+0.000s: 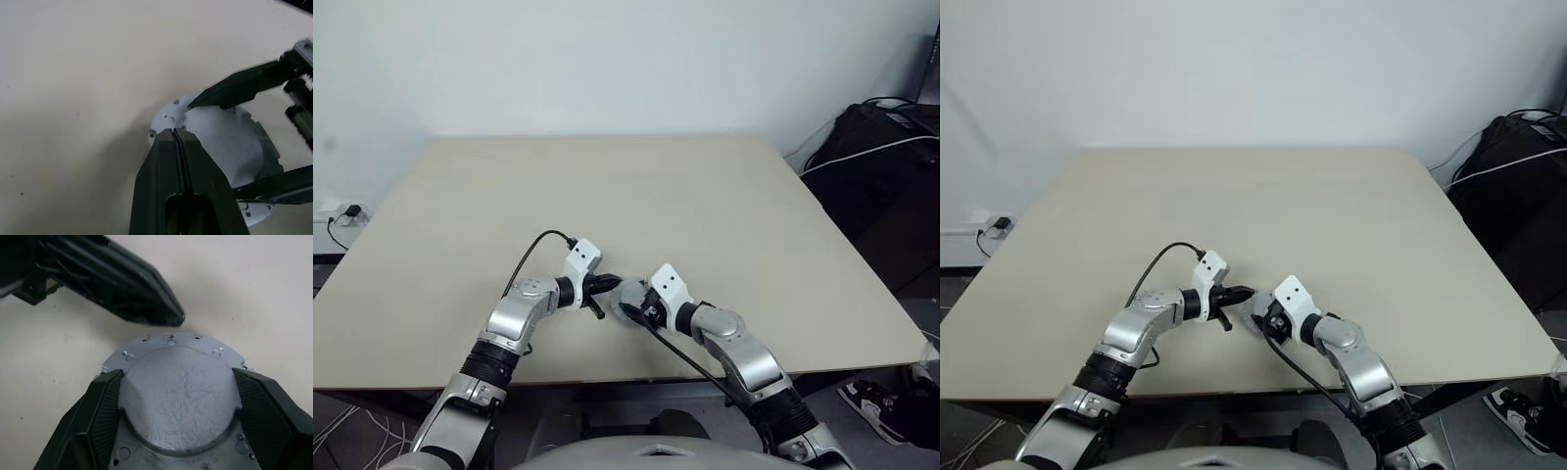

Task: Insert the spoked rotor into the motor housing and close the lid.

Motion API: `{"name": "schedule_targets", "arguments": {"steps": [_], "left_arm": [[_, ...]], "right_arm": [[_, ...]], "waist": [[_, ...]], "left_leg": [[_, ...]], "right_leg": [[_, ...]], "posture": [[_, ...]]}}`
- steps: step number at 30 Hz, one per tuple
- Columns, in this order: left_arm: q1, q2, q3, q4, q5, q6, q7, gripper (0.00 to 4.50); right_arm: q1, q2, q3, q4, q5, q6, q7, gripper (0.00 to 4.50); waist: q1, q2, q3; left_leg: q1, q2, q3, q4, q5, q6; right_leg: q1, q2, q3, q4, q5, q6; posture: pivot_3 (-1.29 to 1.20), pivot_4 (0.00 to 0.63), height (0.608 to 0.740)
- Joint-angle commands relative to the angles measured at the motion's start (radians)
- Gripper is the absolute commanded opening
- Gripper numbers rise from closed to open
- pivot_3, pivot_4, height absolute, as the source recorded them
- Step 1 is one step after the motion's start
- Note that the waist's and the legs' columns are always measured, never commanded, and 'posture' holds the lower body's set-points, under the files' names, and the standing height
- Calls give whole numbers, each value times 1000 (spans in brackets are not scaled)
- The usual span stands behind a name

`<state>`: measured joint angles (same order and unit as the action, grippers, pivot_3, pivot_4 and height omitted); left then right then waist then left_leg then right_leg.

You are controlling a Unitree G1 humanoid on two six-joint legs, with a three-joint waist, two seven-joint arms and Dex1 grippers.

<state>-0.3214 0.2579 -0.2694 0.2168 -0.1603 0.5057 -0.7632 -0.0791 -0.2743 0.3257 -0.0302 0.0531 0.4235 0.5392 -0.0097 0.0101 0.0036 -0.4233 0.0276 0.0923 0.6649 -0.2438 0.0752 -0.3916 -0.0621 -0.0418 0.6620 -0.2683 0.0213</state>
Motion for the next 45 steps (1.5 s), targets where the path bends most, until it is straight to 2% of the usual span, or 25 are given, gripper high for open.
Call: {"name": "schedule_targets", "arguments": {"steps": [1, 17, 19, 21, 27, 34, 39, 45], "left_arm": [[-30, 3, -13, -15, 10, 18, -5, 0], [10, -26, -71, -43, 37, 54, -4, 0], [13, -29, -70, -44, 39, 54, -3, 0], [16, -32, -68, -45, 40, 52, -2, 0], [24, -40, -69, -47, 39, 49, -1, 0], [19, -48, -66, -38, 39, 42, -5, 0], [17, -49, -68, -37, 39, 37, -6, 0], [17, -44, -67, -37, 39, 34, -11, 0]], "right_arm": [[9, -3, 7, 5, -8, 20, 1, 3186], [18, 3, 9, -20, -5, 6, 5, 3186], [23, 4, 1, -60, 19, 15, 21, 3921], [27, 0, -4, -104, 37, 24, 35, 4469], [42, -19, -52, -254, 51, 47, 10, 4469], [107, -39, -189, -387, 96, 119, -56, 4469], [217, 30, -288, -408, 154, 261, -158, 4469], [278, 213, -402, -490, 364, 524, -239, 4469]], "waist": [[0, 0, 0], [1, -1, -1], [2, -1, -1], [3, -1, -1], [0, -1, 0], [14, -1, 0], [19, 0, -1], [18, 1, -1]], "left_leg": [[0, 0, 0, 0, 0, 0], [0, 0, 0, 0, -2, -4], [0, 0, 0, 0, -2, -4], [0, 0, 0, -1, -2, -4], [-1, 0, 0, -1, -2, -4], [-2, -1, -1, -1, -2, -4], [-4, -1, -1, -2, -2, -4], [-4, -1, -1, -3, -2, -4]], "right_leg": [[0, 0, 0, 0, 0, 0], [0, -2, 0, 0, 0, 0], [0, -3, 0, 0, 0, 0], [0, -3, 0, -1, 0, -1], [-2, -4, 1, -1, 0, -1], [-2, -6, 0, -2, 0, -1], [-4, -7, 0, -2, -1, -1], [-5, -7, 0, 0, -1, -1]], "posture": [[0, 0, 740], [0, 0, 740], [0, 0, 740], [0, 0, 740], [0, 0, 740], [0, 0, 740], [0, 0, 740], [0, 0, 740]]}}
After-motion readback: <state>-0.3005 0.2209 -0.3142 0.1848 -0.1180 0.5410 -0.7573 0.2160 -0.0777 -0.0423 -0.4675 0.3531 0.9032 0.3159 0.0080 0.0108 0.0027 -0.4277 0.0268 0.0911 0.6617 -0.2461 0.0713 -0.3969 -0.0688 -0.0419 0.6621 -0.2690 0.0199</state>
